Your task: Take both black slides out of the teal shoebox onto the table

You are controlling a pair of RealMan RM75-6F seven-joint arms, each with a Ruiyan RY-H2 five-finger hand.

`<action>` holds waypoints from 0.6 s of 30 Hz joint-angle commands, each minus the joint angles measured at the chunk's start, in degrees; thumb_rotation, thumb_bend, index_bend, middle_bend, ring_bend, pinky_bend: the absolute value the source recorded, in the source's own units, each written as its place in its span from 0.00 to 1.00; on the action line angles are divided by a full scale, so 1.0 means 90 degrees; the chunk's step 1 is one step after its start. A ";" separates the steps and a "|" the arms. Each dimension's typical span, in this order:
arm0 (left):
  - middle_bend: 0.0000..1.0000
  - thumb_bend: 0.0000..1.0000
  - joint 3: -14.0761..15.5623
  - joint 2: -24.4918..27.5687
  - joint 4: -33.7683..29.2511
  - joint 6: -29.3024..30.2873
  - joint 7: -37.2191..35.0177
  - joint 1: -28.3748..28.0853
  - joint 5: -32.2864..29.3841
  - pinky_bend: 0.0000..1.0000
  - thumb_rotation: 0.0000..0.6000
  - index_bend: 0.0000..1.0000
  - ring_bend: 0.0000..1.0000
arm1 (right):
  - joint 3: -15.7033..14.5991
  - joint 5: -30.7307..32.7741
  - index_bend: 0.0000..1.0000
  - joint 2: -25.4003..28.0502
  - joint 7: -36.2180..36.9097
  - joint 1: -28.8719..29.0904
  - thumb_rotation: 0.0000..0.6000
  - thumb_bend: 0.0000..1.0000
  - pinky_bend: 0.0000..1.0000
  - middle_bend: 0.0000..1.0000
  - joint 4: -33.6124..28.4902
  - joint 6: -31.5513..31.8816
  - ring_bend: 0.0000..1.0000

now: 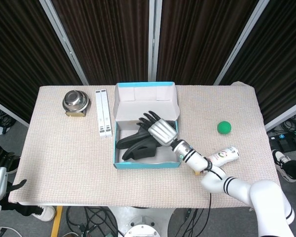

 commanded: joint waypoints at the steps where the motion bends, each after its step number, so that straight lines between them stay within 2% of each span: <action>1: 0.18 0.05 -0.0003 -0.0015 0.0024 -0.0017 -0.0032 -0.0001 -0.0009 0.10 1.00 0.27 0.03 | -0.0246 -0.0333 0.13 -0.0501 0.0471 0.0109 1.00 0.00 0.00 0.10 0.0722 0.0408 0.00; 5: 0.18 0.05 0.0000 -0.0041 0.0066 -0.0033 -0.0071 0.0005 -0.0022 0.10 1.00 0.27 0.03 | -0.0642 -0.0701 0.13 -0.0790 0.0926 0.0284 1.00 0.07 0.00 0.12 0.1365 0.0498 0.00; 8: 0.18 0.05 0.0004 -0.0050 0.0085 -0.0027 -0.0085 0.0009 -0.0010 0.10 1.00 0.27 0.03 | -0.0825 -0.0902 0.14 -0.0966 0.1217 0.0328 1.00 0.17 0.00 0.13 0.1705 0.0793 0.00; 9: 0.18 0.05 0.0004 -0.0051 0.0089 -0.0020 -0.0090 0.0016 -0.0013 0.10 1.00 0.27 0.03 | -0.0862 -0.0944 0.16 -0.1011 0.1298 0.0333 1.00 0.24 0.00 0.13 0.1799 0.0895 0.00; 12: 0.18 0.05 0.0005 -0.0053 0.0103 0.0004 -0.0120 0.0032 -0.0006 0.10 1.00 0.27 0.03 | -0.0925 -0.1028 0.27 -0.1138 0.1508 0.0332 1.00 0.38 0.00 0.17 0.2095 0.1239 0.00; 15: 0.18 0.05 0.0005 -0.0060 0.0105 -0.0003 -0.0118 0.0028 0.0000 0.10 1.00 0.27 0.03 | -0.0943 -0.1047 0.33 -0.1210 0.1697 0.0324 1.00 0.43 0.00 0.21 0.2284 0.1520 0.00; 18: 0.18 0.05 0.0016 -0.0057 0.0111 -0.0005 -0.0127 0.0025 0.0025 0.10 1.00 0.27 0.03 | -0.0913 -0.1011 0.38 -0.1253 0.1892 0.0310 1.00 0.44 0.00 0.24 0.2357 0.1766 0.00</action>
